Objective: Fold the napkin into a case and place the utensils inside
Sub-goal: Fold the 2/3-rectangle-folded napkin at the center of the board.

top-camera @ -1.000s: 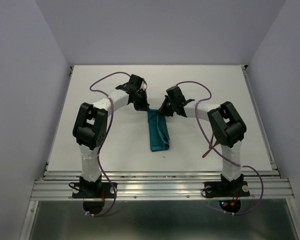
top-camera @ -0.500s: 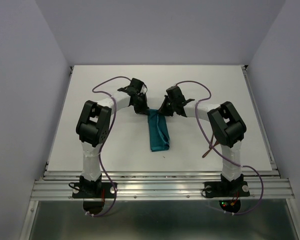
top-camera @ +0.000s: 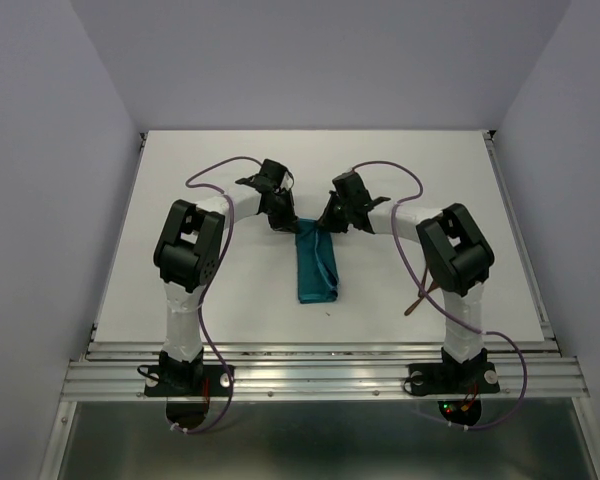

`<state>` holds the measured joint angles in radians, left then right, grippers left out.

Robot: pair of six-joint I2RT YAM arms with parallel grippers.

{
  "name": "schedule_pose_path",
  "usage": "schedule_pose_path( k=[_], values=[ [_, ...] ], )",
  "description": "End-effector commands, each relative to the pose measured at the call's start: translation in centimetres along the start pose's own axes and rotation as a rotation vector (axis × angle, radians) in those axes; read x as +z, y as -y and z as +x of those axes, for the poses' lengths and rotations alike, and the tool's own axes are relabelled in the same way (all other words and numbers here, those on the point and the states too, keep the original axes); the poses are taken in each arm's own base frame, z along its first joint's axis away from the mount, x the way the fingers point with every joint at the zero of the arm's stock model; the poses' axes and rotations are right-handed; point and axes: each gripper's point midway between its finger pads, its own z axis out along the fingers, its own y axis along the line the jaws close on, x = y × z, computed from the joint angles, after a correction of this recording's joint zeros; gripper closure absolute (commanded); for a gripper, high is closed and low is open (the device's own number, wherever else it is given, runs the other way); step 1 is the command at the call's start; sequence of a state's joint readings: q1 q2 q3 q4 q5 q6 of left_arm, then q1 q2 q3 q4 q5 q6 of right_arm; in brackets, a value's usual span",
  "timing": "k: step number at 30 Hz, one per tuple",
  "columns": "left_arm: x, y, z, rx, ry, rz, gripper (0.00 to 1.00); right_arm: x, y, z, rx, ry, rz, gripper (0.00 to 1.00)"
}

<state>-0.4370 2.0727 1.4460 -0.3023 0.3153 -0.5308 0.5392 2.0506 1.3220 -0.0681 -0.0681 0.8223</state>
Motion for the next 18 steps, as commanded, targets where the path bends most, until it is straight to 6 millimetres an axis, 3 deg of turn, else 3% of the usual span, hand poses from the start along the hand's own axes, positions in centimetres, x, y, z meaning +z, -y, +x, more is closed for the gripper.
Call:
schedule_pose_path(
  k=[1,8,18],
  values=[
    [1.2,-1.9,1.9,-0.007,-0.051,-0.061,1.00,-2.1,-2.1,-0.9,-0.037,0.018,-0.023,0.99],
    [1.4,-2.1,2.2,-0.012,-0.063,-0.066,1.00,-3.2,-3.6,-1.4,-0.041,0.034,-0.053,0.99],
    [1.5,-1.6,2.3,-0.004,-0.064,-0.058,1.00,-3.1,-4.9,-1.3,-0.048,0.034,-0.066,0.99]
  ],
)
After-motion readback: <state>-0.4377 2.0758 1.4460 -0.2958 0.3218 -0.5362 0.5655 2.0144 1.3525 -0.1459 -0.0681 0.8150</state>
